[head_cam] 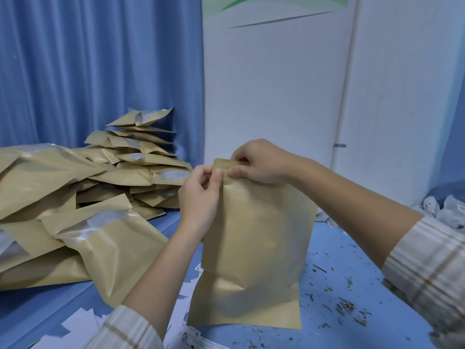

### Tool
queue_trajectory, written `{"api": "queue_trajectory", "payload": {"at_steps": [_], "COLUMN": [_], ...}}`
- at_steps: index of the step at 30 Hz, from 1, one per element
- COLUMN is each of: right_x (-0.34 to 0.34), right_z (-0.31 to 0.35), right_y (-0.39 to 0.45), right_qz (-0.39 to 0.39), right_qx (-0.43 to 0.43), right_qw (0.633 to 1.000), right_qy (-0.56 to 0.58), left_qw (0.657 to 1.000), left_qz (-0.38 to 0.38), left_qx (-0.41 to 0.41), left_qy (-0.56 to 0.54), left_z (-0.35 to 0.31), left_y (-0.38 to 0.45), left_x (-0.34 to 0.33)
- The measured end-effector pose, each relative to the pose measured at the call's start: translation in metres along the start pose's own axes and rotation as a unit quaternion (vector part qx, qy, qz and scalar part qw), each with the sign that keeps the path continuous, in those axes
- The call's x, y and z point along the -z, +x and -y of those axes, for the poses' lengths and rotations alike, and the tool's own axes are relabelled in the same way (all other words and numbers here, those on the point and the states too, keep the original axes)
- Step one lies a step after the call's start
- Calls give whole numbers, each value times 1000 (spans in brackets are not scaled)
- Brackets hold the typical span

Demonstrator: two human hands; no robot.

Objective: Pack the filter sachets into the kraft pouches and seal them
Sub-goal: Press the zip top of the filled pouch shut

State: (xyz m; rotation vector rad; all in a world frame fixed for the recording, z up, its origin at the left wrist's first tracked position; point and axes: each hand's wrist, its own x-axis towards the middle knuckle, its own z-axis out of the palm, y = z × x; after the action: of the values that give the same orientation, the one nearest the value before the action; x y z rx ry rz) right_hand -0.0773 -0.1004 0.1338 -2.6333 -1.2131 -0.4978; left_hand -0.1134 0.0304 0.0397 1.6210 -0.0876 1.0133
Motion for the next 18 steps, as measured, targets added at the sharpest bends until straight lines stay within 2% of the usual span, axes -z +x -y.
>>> {"api": "queue_trajectory", "payload": {"at_steps": [5, 8, 13, 18], "right_x": [-8, -4, -6, 0], "right_z": [1, -10, -11, -22], "right_y": [0, -5, -5, -10], "right_qz": [-17, -3, -49, -38], "right_qx": [20, 20, 20, 33], "right_qw": [1000, 1000, 998, 999], "right_qy": [0, 1, 24, 15], "left_qw": [999, 999, 999, 999], "left_qz": [24, 3, -21, -28], "left_qx": [21, 35, 47, 43], "left_qy": [-11, -22, -15, -11], "left_z": [0, 3, 5, 4], "left_y": [6, 10, 6, 9], "left_x": [6, 11, 10, 19]}}
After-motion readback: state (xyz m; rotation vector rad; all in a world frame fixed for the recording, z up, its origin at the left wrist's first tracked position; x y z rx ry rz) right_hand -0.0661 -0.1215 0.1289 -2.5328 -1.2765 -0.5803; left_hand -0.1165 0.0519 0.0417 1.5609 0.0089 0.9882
